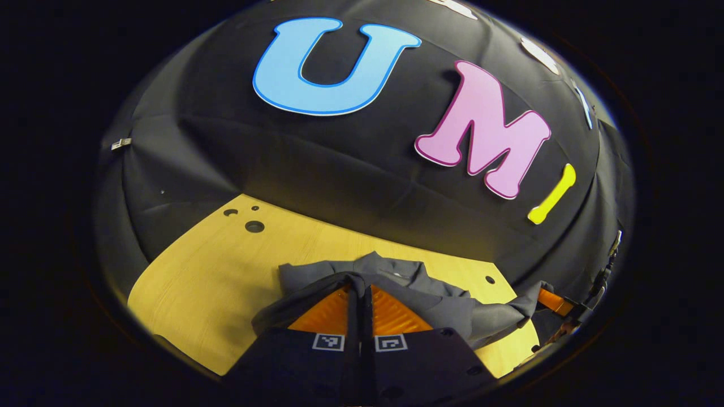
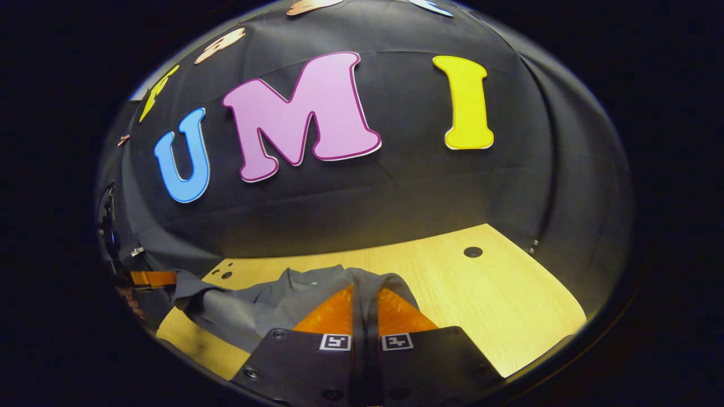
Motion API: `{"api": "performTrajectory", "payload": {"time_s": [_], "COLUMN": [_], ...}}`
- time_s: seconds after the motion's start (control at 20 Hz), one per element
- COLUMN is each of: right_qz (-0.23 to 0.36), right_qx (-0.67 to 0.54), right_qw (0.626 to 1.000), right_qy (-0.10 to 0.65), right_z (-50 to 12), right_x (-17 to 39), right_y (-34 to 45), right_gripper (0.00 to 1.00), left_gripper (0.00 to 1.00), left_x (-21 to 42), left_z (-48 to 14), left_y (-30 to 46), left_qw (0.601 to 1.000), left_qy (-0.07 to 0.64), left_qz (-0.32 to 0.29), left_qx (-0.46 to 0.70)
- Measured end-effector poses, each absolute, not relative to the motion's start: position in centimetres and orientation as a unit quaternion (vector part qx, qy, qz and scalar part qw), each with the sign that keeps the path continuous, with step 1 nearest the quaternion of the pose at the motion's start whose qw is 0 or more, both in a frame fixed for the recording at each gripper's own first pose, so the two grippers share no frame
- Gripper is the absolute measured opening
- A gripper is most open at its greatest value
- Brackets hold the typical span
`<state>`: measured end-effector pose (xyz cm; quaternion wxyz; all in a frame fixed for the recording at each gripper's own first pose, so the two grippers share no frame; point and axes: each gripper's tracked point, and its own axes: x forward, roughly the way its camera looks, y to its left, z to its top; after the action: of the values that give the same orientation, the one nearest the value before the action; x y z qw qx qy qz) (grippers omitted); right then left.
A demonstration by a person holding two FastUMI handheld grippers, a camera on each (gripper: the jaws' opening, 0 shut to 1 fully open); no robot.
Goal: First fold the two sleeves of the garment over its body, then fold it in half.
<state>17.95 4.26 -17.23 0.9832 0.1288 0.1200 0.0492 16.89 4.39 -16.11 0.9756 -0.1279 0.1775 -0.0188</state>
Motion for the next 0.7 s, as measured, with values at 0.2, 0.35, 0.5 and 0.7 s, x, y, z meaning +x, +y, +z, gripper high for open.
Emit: {"api": "performTrajectory", "payload": {"time_s": [0.2,0.35,0.5,0.7], "right_qz": [0.048,0.048,0.047,0.041], "right_qx": [0.125,0.115,0.103,0.097], "right_qw": [0.984,0.985,0.986,0.984], "right_qy": [0.115,0.117,0.126,0.145], "right_z": [-18.3,-19.7,-22.0,-25.5], "right_x": [22.5,25.6,28.6,31.6], "right_y": [5.0,5.4,5.6,5.6], "right_gripper": [0.05,0.05,0.05,0.05], "left_gripper": [0.05,0.05,0.05,0.05], "left_x": [20.6,23.6,26.7,29.7], "left_z": [-17.1,-18.3,-20.2,-23.6], "left_y": [5.3,5.8,5.9,6.6], "left_qw": [0.976,0.980,0.982,0.980], "left_qy": [0.171,0.169,0.170,0.186], "left_qz": [-0.007,-0.009,-0.011,-0.007], "left_qx": [-0.136,-0.104,-0.087,-0.068]}}
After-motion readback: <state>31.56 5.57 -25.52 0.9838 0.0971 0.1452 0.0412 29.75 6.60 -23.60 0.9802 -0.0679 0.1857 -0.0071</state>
